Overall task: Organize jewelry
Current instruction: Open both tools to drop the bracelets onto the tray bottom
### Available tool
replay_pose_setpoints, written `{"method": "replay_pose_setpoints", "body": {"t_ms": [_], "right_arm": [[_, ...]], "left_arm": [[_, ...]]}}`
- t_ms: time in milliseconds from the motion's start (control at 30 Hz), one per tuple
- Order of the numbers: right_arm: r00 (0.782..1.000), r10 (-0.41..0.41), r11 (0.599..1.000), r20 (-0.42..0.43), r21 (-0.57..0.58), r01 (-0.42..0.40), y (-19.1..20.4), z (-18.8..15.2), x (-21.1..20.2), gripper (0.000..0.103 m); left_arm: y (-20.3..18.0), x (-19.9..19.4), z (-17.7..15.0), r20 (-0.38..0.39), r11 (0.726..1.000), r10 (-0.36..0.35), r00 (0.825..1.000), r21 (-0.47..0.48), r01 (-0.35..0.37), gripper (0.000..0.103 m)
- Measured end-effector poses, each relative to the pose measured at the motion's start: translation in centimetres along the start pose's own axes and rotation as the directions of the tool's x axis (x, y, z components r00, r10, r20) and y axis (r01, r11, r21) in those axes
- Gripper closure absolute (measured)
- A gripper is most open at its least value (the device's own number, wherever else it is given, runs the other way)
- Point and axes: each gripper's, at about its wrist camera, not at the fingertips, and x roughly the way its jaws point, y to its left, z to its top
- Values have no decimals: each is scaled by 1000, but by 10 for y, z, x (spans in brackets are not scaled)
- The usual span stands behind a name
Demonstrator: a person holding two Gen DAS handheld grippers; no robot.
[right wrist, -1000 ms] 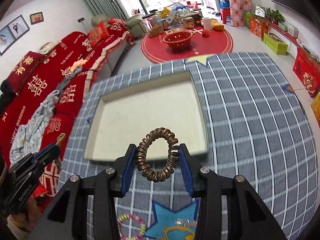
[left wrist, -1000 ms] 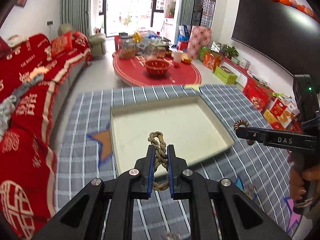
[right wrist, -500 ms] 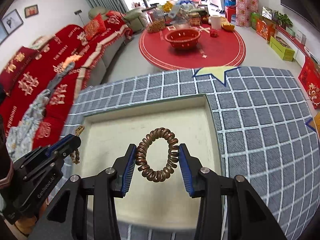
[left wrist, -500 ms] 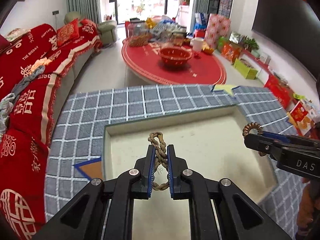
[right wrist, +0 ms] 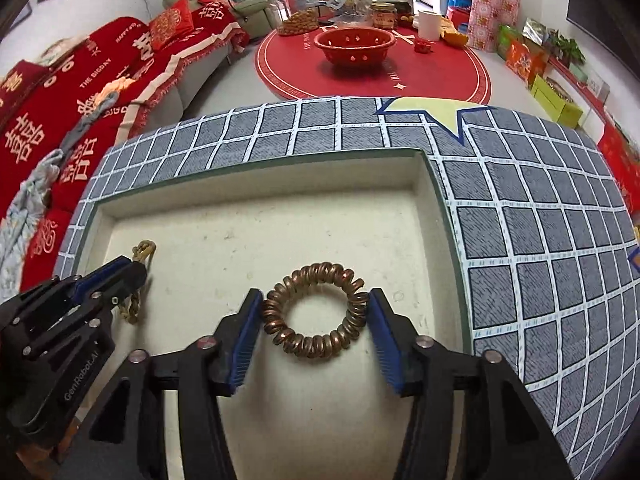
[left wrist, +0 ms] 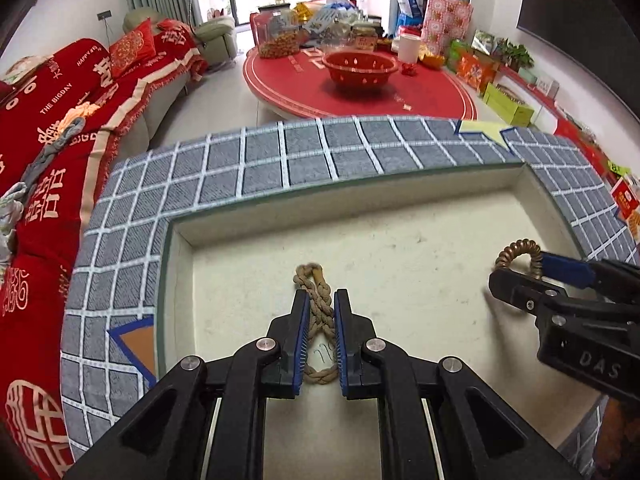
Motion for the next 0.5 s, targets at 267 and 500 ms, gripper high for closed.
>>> {"method": "replay_pose_setpoints", "body": {"t_ms": [267,500], "right_arm": [[996,89,992,6,88,-89,-13,0,-6,27],[983,173,968,57,175,-180,-24,-4,-28,23]], "left_arm": [[6,-9,-1,33,998,53,998,-33,-52,22],[7,-25,-5,51,998,37,998,-53,-34,22]]}}
